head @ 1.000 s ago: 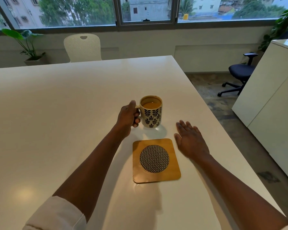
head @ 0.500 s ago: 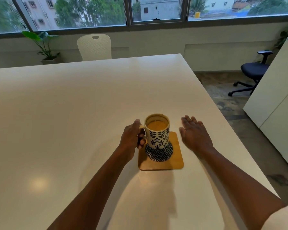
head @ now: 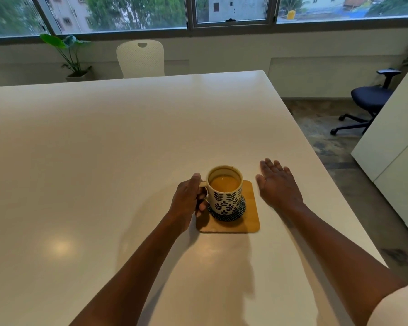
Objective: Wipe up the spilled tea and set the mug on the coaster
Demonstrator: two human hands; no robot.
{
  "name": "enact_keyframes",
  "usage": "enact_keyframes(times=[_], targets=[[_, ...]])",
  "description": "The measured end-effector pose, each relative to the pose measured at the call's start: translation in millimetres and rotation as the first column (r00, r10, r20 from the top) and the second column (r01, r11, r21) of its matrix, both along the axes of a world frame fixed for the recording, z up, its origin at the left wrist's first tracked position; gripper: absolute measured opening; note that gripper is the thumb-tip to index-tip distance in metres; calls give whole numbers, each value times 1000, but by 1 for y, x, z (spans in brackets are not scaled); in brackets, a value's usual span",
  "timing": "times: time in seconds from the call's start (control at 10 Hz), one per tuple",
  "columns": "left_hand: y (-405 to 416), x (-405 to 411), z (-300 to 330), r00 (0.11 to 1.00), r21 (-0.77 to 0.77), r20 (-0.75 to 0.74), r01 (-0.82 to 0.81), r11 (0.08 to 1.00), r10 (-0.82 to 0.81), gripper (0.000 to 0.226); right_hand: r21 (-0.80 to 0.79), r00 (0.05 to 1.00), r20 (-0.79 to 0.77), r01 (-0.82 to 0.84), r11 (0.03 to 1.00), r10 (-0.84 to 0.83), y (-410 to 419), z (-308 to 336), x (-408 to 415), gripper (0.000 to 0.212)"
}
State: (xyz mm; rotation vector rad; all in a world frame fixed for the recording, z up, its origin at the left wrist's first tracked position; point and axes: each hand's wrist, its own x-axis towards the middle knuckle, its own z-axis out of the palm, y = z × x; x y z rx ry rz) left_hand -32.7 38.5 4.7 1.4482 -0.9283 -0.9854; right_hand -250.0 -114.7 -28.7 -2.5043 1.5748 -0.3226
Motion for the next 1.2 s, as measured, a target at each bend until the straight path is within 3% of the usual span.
enact_keyframes(times=[0.3, 0.7, 0.9, 1.0, 1.1, 1.2], targets=[[0, 1, 2, 999, -4, 38, 23, 1000, -23, 58, 2, 1000, 13, -5, 1000, 5, 1, 1, 0, 59], [0, 0, 3, 977, -62, 212, -4, 998, 17, 55, 11, 1000, -11, -7, 1000, 7, 1, 2, 0, 59], [1, 7, 5, 937, -87, 338, -62, 994, 88, 36, 22, 999, -31, -12, 1000, 13, 2, 3, -1, 59], [-1, 17, 2, 901, -90, 402, -137, 986, 162, 32, 26, 999, -33, -20, 999, 21, 2, 4, 0, 58], [-3, 28, -3, 788, -120, 547, -262, 958, 284, 21, 42, 999, -21, -23, 999, 24, 6, 7, 2, 58], [-8, 38, -10, 675, -136, 678, -274, 952, 292, 9, 39, 1000, -17, -18, 999, 19, 5, 8, 3, 57]])
